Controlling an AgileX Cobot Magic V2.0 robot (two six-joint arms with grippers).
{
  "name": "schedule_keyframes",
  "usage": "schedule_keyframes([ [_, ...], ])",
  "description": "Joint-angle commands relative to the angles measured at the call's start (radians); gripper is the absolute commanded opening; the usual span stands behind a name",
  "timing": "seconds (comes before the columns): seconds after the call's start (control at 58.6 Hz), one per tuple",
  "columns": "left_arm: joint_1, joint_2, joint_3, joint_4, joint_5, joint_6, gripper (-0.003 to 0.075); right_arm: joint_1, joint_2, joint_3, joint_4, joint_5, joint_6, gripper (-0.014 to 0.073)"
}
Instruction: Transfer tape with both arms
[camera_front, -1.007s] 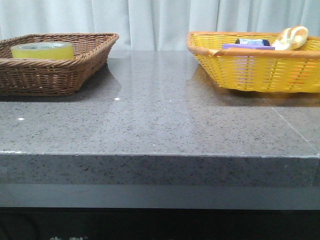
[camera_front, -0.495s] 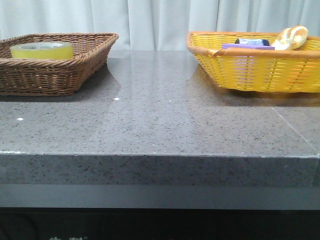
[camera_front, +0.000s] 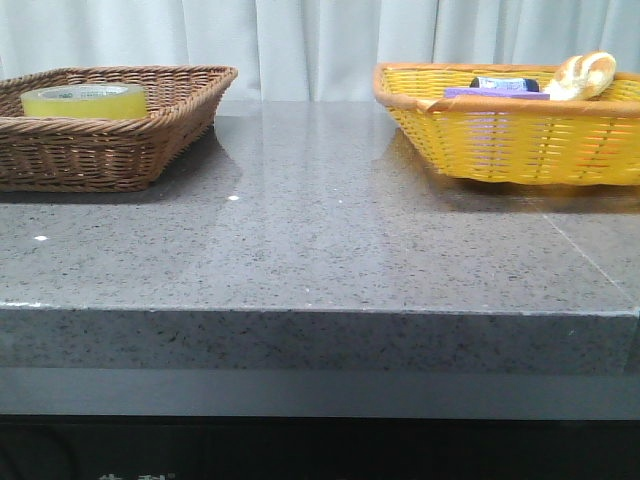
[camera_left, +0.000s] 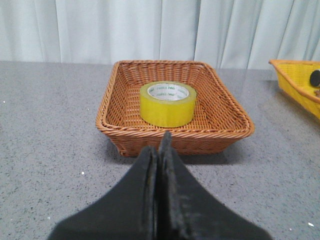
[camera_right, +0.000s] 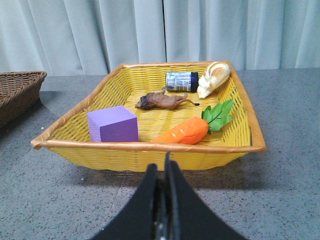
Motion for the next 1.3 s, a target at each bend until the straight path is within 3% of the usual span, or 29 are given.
schedule_keyframes([
  [0.0, 0.003, -0.037, 0.032, -0.007, -0.132, -0.008, -0.002, 0.0, 0.011, -0.028, 0.003, -0.072, -0.001, -0.0069],
  [0.546, 0.012, -0.059, 0.453, -0.011, -0.419, -0.014, -0.002, 0.0, 0.011, -0.028, 0.003, -0.071, -0.001, -0.0069],
  [1.28, 0.012, -0.057, 0.451, -0.017, -0.406, -0.014, -0.002, 0.0, 0.011, -0.028, 0.003, -0.071, -0.001, -0.0069],
])
